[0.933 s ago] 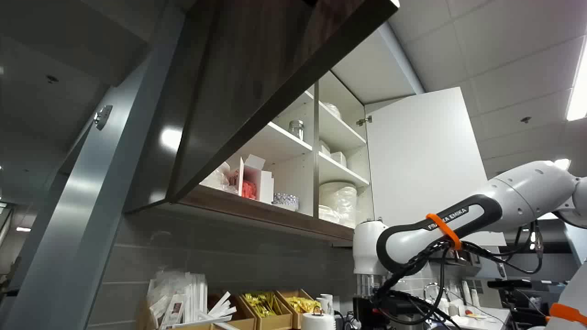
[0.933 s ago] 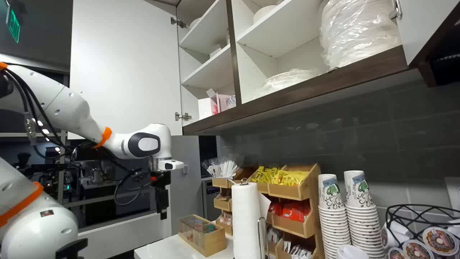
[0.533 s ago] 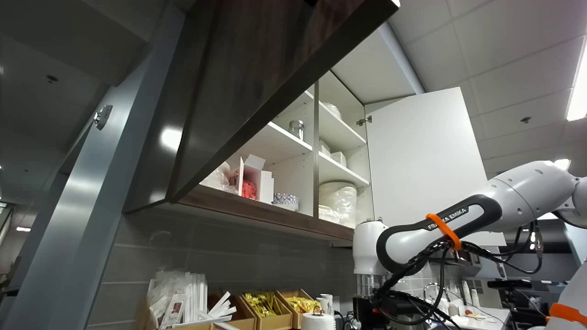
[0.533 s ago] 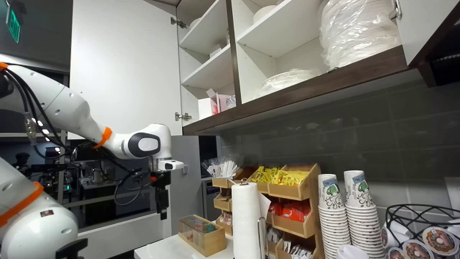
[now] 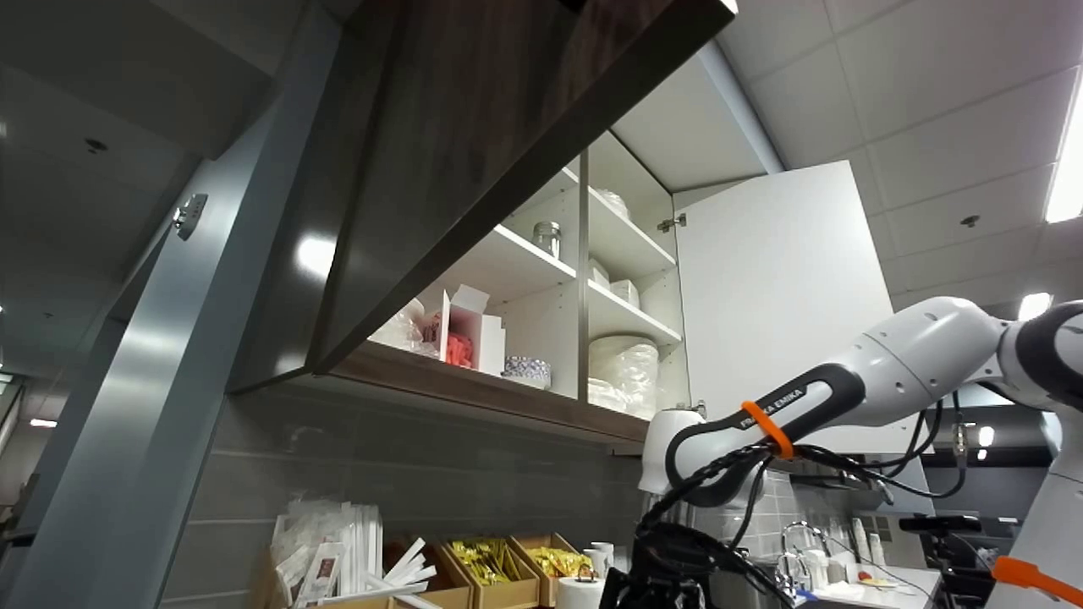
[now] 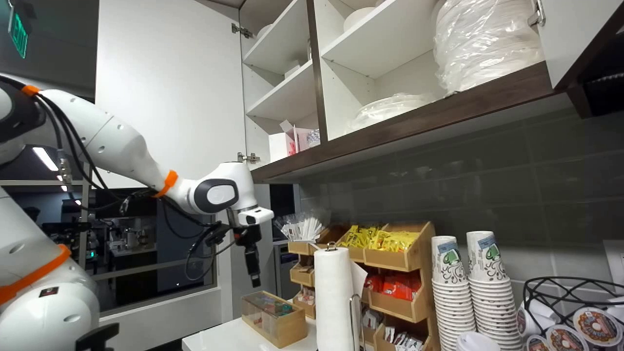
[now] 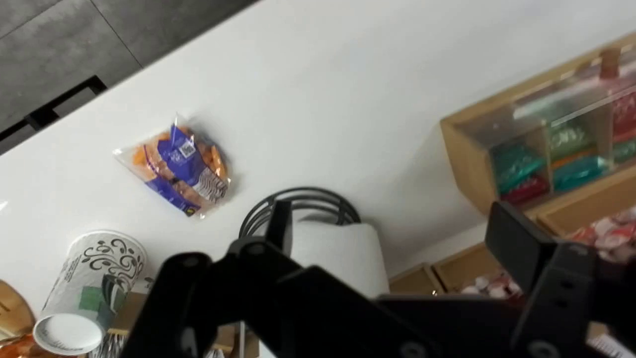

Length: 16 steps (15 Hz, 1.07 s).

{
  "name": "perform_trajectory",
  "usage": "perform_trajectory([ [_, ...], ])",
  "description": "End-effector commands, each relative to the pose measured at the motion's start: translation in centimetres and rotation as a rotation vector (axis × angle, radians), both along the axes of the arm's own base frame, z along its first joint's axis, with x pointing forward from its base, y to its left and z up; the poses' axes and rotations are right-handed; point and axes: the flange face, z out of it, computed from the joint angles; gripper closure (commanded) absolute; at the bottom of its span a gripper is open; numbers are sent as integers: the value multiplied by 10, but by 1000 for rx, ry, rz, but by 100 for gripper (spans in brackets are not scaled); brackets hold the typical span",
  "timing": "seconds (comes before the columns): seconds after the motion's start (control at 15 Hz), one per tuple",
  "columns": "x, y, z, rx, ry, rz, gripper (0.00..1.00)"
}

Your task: Put the coffee cup into the cupboard

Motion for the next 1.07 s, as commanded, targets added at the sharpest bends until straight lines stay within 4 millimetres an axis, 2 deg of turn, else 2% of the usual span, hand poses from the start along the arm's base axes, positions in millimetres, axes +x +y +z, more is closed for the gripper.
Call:
perform_trajectory([
  [0.0, 52, -41, -13, 16, -51, -197, 0],
  [0.13, 68, -70, -16, -13, -69, -302, 0],
  [0.27, 74, -102, -14, -68, -63, -402, 0],
  [0.53, 76, -164, -3, -150, -70, -608, 0],
  [0.73, 70, -201, -1, -196, -31, -755, 0],
  [0.8, 66, -210, -5, -209, 9, -793, 0],
  [1.0, 55, -226, -34, -130, 191, -793, 0],
])
